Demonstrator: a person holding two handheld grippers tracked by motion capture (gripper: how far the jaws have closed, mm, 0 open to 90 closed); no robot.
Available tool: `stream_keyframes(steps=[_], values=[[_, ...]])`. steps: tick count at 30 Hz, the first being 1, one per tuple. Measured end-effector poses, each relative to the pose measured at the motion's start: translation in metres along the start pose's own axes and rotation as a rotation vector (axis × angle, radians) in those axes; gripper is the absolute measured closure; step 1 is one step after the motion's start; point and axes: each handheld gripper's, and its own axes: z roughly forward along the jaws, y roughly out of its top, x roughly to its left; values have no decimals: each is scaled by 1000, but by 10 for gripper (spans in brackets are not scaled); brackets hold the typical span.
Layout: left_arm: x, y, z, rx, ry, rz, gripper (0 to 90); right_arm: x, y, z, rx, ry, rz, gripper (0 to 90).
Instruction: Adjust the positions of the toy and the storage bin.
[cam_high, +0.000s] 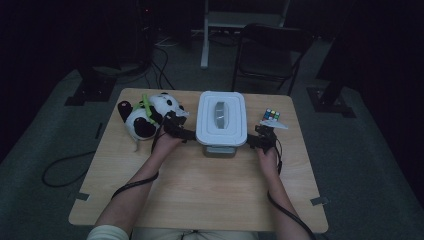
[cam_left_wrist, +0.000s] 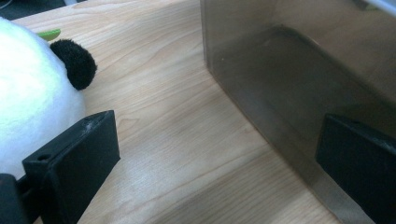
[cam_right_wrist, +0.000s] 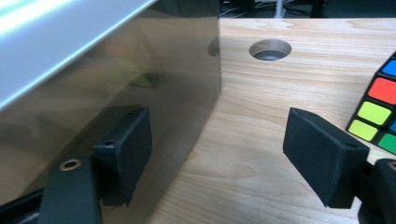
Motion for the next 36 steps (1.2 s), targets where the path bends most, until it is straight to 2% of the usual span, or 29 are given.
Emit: stream_keyframes(steps=[4,10,13,17,25,28,30,32,33,34,35,36], values=[[-2,-1,-3,8,7,4,4,2,1,-4,-1,26,-17,252],[-6,-3,-12,4,10,13,5,5,-2,-8,32,54,-46,266],[-8,-6,-19,12,21,40,14,9,-4,-12,33,70,-72,271],[-9,-11,-26,20,15,48,14,14,-7,-19,43,105,-110,271],[-20,-23,-39,33,13,81,14,22,-16,-34,46,148,-134,271],[-25,-28,-43,51,7,98,14,26,-19,-43,42,148,-151,271],[-23,-31,-43,50,-8,88,14,25,-21,-47,39,164,-152,263],[-20,-35,-41,-4,-20,65,13,23,-22,-49,28,172,-145,221],[-17,-36,-39,1,-8,58,13,21,-23,-49,18,172,-147,179],[-17,-36,-39,1,-8,58,13,21,-23,-49,18,172,-147,179],[-13,-36,-35,-4,7,34,13,16,-23,-44,17,132,-142,175],[-12,-35,-32,7,8,21,13,15,-23,-43,20,126,-139,175]])
